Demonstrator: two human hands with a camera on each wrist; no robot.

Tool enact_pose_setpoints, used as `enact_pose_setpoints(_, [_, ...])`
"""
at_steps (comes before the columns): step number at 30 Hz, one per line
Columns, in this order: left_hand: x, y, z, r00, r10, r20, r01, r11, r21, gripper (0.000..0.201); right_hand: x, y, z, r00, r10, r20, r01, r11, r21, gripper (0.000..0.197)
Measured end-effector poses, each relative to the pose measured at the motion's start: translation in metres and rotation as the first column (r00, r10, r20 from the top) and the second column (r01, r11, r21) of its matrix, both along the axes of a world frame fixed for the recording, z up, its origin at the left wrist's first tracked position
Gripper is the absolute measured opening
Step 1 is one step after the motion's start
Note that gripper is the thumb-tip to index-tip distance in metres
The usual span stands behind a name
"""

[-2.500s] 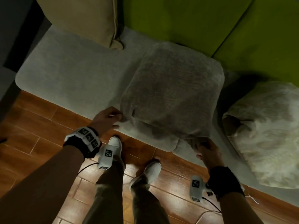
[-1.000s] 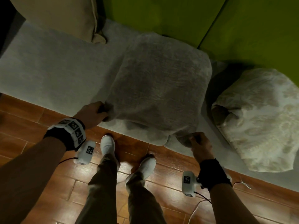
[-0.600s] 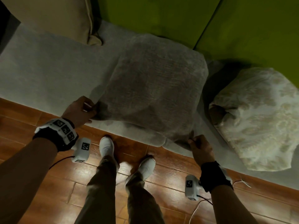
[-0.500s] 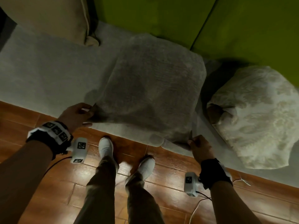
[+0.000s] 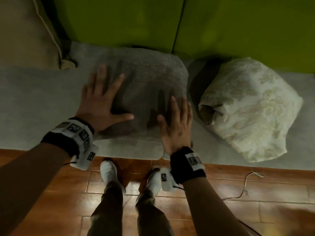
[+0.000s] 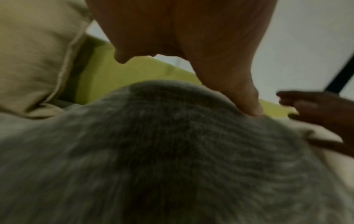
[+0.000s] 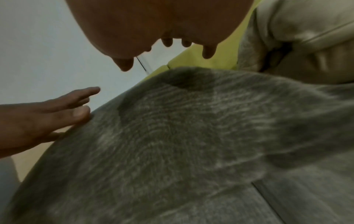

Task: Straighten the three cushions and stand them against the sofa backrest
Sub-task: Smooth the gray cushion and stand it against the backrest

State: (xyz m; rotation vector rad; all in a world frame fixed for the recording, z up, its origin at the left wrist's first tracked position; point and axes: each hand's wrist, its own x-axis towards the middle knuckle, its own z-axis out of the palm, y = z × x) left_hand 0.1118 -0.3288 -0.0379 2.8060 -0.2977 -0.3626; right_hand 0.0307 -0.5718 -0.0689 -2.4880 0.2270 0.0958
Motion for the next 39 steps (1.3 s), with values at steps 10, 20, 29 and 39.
enact_pose_setpoints(10, [0.024, 0.007, -0.083, 0.933, -0.068, -0.352, 0.152, 0.964, 0.217, 0.142, 0.011, 0.017, -0.109, 0.992, 0.023, -0.121, -0.034, 0.995, -0.090, 0.087])
enact_pose_setpoints(20, [0.042, -0.006, -0.109, 0.900, -0.068, -0.430, 0.207, 0.936, 0.285, 0.143, -0.036, -0.027, -0.183, 0.983, 0.031, -0.179, -0.059, 0.986, -0.158, 0.084])
enact_pose_setpoints(29, [0.039, -0.007, -0.102, 0.898, -0.025, -0.439, 0.170, 0.941, 0.292, 0.142, -0.058, -0.047, -0.098, 0.955, -0.238, -0.178, 0.208, 0.963, -0.172, 0.082])
enact_pose_setpoints(39, [-0.009, 0.026, -0.114, 0.987, -0.132, -0.087, 0.140, 0.985, 0.096, 0.103, 0.038, 0.029, -0.081, 0.884, 0.246, -0.396, -0.357, 0.904, -0.234, 0.133])
